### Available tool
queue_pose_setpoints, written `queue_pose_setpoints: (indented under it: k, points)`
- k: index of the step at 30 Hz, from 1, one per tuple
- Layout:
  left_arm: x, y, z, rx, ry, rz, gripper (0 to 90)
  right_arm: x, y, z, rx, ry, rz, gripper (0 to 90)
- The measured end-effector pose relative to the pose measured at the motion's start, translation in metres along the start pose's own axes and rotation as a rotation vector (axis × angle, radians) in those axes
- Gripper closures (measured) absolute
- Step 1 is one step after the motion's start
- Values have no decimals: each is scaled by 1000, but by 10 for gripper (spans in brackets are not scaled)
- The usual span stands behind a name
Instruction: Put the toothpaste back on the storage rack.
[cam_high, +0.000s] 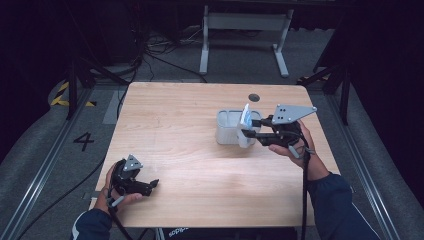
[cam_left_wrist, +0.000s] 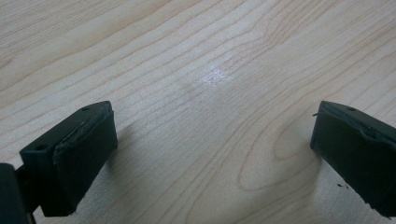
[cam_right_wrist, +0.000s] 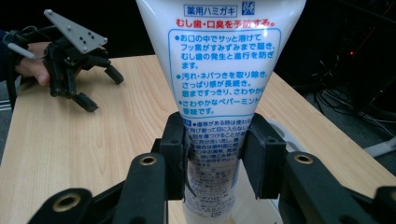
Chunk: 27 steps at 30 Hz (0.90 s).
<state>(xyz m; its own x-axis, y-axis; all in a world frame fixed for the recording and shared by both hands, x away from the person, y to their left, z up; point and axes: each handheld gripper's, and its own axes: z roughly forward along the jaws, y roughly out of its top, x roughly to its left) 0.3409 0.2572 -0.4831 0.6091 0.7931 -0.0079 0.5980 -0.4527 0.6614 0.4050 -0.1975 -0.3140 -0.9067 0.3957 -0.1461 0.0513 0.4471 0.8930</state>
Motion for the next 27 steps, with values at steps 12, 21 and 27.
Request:
queue_pose_setpoints:
  k: [12, 21, 27]
  points:
    - [0, 0, 0, 0, 0, 0, 10, -18, 6, 2, -23, -34, 26, 645]
    - [0, 0, 0, 0, 0, 0, 10, -30, 8, 7, -28, -62, 39, 644]
    - [0, 0, 0, 0, 0, -2, 10, -36, 6, 14, -23, -76, 52, 645]
